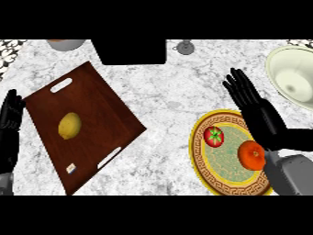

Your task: Pick the tomato from the plate and place it in the bowl

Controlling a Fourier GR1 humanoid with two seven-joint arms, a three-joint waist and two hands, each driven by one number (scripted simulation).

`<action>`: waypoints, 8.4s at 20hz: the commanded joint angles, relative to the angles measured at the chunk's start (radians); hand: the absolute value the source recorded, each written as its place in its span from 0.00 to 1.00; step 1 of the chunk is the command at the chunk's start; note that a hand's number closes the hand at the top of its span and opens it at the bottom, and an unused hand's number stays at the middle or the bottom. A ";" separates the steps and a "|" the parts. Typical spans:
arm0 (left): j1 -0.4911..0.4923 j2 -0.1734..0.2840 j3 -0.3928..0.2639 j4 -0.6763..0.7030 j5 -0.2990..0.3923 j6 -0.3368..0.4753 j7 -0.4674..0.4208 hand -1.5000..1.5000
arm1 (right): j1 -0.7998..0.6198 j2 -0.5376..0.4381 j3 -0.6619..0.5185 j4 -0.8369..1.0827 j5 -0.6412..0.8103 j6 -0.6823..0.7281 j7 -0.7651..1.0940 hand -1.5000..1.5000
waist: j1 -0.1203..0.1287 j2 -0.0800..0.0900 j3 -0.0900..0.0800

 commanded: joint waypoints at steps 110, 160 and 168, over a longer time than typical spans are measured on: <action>-0.111 -0.133 0.033 -0.161 -0.263 -0.097 0.345 0.50 | -0.143 0.219 -0.030 -0.070 1.158 -0.209 0.618 1.00 | -0.046 0.020 -0.023; -0.254 -0.207 0.021 -0.095 -0.294 -0.178 0.329 0.50 | -0.545 -0.350 -0.876 1.248 0.841 -0.256 -0.373 0.00 | 0.078 0.075 -0.013; -0.248 -0.187 0.048 -0.132 -0.286 -0.184 0.375 0.50 | -0.488 -0.465 -0.969 1.307 0.746 -0.066 -0.439 0.00 | 0.058 0.063 -0.014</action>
